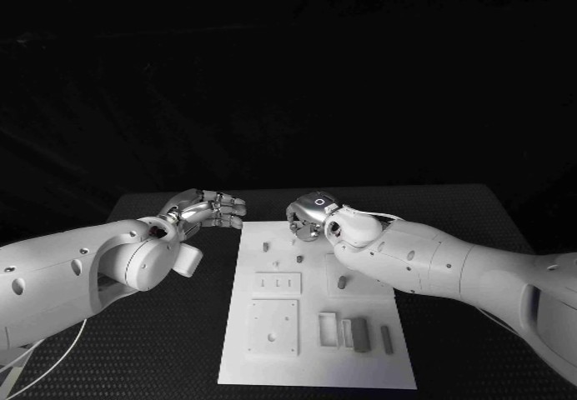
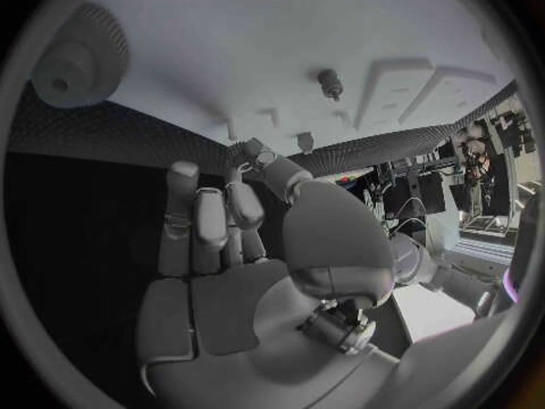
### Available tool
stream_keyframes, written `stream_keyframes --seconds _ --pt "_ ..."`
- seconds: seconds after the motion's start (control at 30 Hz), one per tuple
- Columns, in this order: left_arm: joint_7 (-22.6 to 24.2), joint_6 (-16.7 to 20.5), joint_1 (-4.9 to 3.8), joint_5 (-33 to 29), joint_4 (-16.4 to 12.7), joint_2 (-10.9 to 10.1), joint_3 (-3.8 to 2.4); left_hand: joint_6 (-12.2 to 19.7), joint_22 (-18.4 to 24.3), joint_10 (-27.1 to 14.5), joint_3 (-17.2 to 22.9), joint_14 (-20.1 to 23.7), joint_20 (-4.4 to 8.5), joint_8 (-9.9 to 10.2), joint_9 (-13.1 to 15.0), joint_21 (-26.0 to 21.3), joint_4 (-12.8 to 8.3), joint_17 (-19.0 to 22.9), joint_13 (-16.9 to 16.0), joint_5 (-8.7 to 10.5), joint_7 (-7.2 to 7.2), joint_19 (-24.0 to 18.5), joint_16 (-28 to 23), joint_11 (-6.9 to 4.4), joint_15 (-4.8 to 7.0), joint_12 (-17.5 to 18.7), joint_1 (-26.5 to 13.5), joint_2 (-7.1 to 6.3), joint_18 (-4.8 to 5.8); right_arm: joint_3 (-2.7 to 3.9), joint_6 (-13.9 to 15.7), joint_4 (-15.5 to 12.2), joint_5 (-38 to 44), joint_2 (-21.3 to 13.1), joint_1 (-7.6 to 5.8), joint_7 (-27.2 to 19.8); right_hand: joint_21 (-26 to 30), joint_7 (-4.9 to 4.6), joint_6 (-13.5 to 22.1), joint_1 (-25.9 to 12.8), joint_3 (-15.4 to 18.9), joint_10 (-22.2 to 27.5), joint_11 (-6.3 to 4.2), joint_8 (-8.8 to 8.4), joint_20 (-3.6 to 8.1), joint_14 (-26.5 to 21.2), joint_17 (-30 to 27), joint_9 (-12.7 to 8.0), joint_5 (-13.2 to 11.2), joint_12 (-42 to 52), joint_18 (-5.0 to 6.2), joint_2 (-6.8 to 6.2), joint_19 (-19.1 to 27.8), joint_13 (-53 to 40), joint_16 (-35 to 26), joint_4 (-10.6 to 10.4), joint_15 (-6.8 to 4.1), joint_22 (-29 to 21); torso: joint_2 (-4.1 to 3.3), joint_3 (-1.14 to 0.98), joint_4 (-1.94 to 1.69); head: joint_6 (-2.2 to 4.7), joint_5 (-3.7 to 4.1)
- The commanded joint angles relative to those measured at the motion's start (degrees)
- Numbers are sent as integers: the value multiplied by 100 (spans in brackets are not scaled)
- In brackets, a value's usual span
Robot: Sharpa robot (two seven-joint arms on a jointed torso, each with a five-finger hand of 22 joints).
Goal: Assemble the parts on the task board
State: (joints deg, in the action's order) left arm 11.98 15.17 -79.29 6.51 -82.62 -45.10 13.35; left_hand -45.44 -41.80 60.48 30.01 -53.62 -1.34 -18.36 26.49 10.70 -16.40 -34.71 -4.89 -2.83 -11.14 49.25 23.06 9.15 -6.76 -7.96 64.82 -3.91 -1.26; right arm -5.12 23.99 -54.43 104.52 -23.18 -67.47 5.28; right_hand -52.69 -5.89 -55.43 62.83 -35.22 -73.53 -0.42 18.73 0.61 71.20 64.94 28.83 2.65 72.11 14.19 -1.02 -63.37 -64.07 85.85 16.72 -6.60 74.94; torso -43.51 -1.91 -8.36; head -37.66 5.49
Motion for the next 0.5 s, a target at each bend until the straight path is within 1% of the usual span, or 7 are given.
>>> stream_keyframes --seconds 0.03,0.2,0.37,0.43,0.5 --pt "43 -84 -11 -35 -8 3 -6 7 -7 29 -26 -12 21 18 -9 -22 3 -9 7 -12 -3 -12 -20 21 -7 35 -45 -6 12 1 17 24 205 20 7 79 -27 35 -160 46 -31 -2 -44 47 52 29 1 136 15 -15 81 -24 2 3 27 7 -18 105 -2 -1 -7 -19 2" --pt "43 -86 -11 -35 -3 10 -7 6 -7 29 -26 -13 21 18 -10 -23 2 -11 8 -12 -3 -12 -22 21 -7 37 -45 -6 12 -1 24 86 224 46 18 84 -28 35 -162 47 -32 0 -45 46 53 31 -1 137 15 -23 81 -28 1 12 27 7 -19 105 0 -3 2 -28 -3" --pt "42 -84 -11 -35 -3 11 -8 7 -8 30 -26 -14 21 19 -11 -24 2 -13 9 -12 -2 -12 -25 21 -7 39 -45 -6 12 -2 -34 21 164 46 24 82 -28 35 -164 48 -32 -2 -45 46 53 32 -4 138 15 -25 81 -29 0 13 26 6 -19 104 5 0 5 -44 -28" --pt "42 -80 -11 -36 1 14 -8 7 -8 31 -27 -14 21 19 -11 -24 2 -14 9 -12 -2 -11 -26 21 -7 40 -45 -6 12 -2 -44 27 155 53 28 82 -28 35 -164 47 -32 -6 -45 46 54 36 -1 138 15 -22 81 -29 -1 9 27 5 -19 104 4 -1 8 -49 -45" --pt "42 -85 -11 -36 0 17 -8 7 -8 31 -27 -15 22 20 -12 -24 2 -15 9 -12 -2 -11 -27 21 -7 41 -45 -6 12 -2 -63 58 155 58 37 89 -28 35 -165 46 -32 -7 -45 46 54 34 -4 138 15 -23 81 -28 -1 10 26 4 -19 103 8 -1 10 -55 -44"
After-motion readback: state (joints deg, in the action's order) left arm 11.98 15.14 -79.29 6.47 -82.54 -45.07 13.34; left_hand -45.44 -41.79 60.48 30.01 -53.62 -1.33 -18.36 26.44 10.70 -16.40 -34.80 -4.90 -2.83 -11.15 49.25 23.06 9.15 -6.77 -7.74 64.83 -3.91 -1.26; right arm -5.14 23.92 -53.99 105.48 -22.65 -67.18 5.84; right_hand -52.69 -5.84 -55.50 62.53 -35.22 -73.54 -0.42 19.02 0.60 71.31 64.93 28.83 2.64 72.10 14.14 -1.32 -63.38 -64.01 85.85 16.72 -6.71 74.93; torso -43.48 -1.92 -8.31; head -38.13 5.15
